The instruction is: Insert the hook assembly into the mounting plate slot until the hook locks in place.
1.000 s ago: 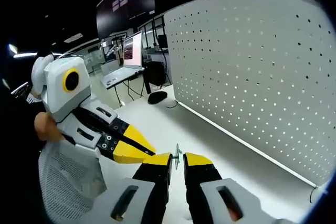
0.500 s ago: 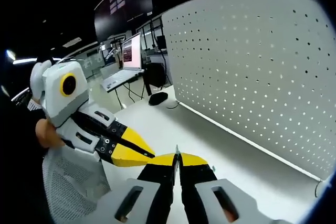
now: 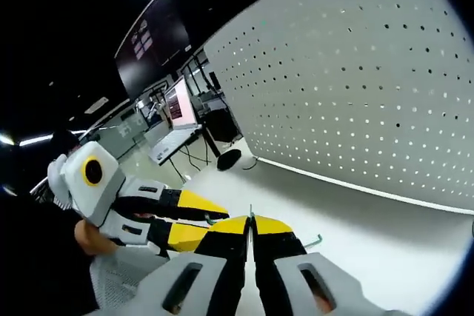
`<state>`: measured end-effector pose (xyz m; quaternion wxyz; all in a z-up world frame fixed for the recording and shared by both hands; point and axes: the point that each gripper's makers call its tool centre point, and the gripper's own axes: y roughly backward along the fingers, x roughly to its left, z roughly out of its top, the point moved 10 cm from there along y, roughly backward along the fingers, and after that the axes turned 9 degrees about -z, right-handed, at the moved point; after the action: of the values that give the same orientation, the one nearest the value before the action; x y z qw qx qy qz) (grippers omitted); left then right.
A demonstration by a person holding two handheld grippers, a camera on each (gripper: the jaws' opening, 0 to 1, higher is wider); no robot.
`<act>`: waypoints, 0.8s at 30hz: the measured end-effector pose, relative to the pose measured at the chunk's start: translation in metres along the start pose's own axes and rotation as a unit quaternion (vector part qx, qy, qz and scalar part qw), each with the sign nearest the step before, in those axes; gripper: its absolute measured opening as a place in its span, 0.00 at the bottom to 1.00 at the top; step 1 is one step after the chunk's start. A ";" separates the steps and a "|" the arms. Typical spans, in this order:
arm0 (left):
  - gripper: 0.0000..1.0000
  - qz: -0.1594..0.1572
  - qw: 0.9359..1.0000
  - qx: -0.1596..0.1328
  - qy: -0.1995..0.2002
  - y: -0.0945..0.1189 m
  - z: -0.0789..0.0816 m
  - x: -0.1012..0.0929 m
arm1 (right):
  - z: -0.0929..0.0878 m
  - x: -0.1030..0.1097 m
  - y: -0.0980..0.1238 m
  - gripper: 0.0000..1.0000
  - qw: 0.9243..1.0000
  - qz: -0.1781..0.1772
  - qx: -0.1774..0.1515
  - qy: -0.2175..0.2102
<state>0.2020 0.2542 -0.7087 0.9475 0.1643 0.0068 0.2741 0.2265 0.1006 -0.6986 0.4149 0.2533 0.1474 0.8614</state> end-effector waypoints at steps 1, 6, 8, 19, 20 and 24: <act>0.10 0.000 1.000 -0.002 0.002 0.000 0.000 0.000 | 0.001 0.001 0.001 0.01 1.000 0.002 0.000 0.000; 0.07 0.003 1.000 -0.003 0.001 0.000 0.000 0.002 | 0.002 0.006 0.002 0.01 1.000 0.015 -0.001 -0.010; 0.06 0.006 1.000 0.000 -0.001 0.000 0.000 0.002 | 0.003 0.008 0.003 0.01 1.000 0.018 -0.001 -0.012; 0.03 0.008 1.000 -0.002 0.005 0.001 -0.001 0.003 | 0.001 0.010 0.003 0.01 1.000 0.025 0.001 -0.009; 0.03 0.008 1.000 -0.003 0.004 0.001 -0.001 0.003 | 0.001 0.011 0.003 0.01 1.000 0.026 -0.003 0.002; 0.03 0.010 1.000 -0.004 0.012 0.001 0.000 0.005 | 0.003 0.010 0.004 0.08 0.999 0.023 -0.027 0.017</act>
<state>0.2050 0.2579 -0.7083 0.9451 0.1571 0.0155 0.2860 0.2203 0.1062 -0.6909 0.3991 0.2308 0.1248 0.8786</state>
